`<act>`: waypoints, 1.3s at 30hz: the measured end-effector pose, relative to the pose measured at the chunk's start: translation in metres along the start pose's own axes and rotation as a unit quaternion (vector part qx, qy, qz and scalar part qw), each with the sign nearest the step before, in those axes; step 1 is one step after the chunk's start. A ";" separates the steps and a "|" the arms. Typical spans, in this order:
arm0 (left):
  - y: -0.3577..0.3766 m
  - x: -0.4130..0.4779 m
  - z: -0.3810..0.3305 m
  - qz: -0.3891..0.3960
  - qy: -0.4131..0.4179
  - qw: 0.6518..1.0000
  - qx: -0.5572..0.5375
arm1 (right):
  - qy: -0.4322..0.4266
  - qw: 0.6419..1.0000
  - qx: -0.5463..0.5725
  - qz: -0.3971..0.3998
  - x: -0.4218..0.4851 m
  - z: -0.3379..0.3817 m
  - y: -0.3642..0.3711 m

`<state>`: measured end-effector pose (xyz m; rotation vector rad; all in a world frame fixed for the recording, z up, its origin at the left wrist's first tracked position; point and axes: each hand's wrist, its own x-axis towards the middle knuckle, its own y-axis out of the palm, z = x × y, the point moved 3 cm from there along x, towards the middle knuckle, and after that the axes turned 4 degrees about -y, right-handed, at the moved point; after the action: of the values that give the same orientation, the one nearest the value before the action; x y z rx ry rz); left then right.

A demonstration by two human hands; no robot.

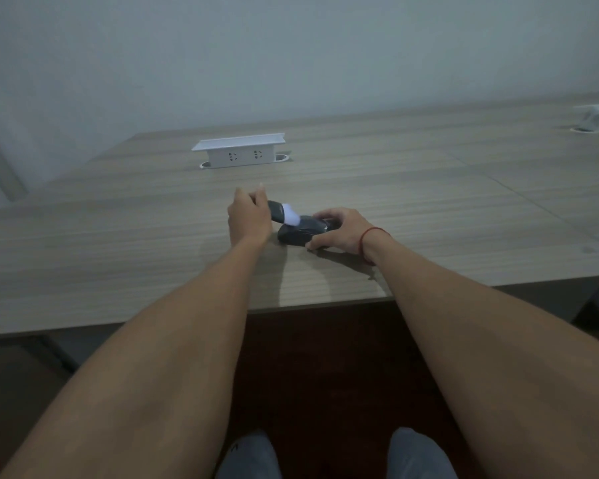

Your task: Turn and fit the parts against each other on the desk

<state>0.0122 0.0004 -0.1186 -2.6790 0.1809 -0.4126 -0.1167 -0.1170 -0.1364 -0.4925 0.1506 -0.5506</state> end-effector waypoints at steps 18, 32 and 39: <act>0.002 -0.006 0.008 0.027 0.009 1.000 -0.004 | -0.038 0.996 -0.080 -0.011 0.003 0.005 0.002; -0.004 -0.008 0.010 -0.014 -0.004 1.000 -0.018 | -0.021 0.998 -0.066 -0.015 0.008 0.009 -0.010; 0.000 -0.007 -0.008 -0.027 0.017 0.998 -0.060 | 0.081 0.977 -0.037 -0.195 0.019 -0.003 0.000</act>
<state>0.0027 -0.0015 -0.1137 -2.8002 0.1477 -0.4794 -0.1013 -0.1288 -0.1390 -0.5526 0.2331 -0.9736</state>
